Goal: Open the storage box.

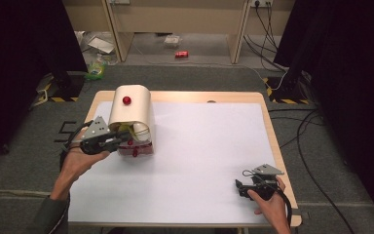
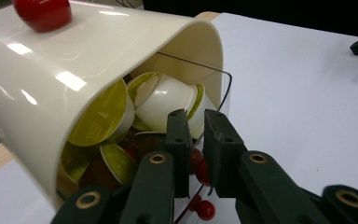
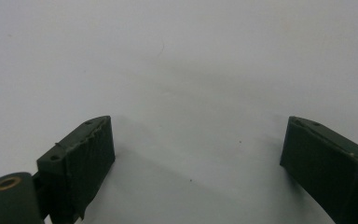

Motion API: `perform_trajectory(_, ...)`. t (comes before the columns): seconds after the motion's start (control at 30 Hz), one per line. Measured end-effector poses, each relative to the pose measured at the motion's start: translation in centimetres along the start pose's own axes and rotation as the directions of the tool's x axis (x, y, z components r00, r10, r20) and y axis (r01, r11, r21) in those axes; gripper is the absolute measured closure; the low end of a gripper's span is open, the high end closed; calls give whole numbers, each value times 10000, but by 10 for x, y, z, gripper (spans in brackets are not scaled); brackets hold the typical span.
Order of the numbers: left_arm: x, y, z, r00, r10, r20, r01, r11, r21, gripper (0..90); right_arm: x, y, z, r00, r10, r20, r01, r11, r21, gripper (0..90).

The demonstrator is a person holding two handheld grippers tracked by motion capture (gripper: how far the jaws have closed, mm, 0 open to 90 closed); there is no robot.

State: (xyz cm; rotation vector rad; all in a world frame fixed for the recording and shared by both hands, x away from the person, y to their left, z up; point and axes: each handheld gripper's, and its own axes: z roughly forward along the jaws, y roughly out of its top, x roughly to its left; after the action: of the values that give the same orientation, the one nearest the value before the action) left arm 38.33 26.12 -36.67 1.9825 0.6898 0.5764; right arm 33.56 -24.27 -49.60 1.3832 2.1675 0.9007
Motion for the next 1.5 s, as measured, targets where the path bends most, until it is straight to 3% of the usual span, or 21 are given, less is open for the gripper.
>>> perform_trajectory(0.3,-1,3,11,9993,125,363,-126,9999,10,757,0,0,0,10000,-3,-3,3,10000,-1,98)
perform_trajectory(0.57,-6,2,2,9966,276,773,-282,9996,72,799,0,0,0,10000,-2,-13,2,10000,2,96)
perform_trajectory(0.9,-13,-1,-9,9982,298,512,-296,9996,-42,857,0,0,0,10000,6,-13,-6,10000,2,96)
perform_trajectory(1.5,-20,-3,-16,9954,422,857,-438,9989,169,856,0,0,0,10000,-11,-21,11,10000,7,93)
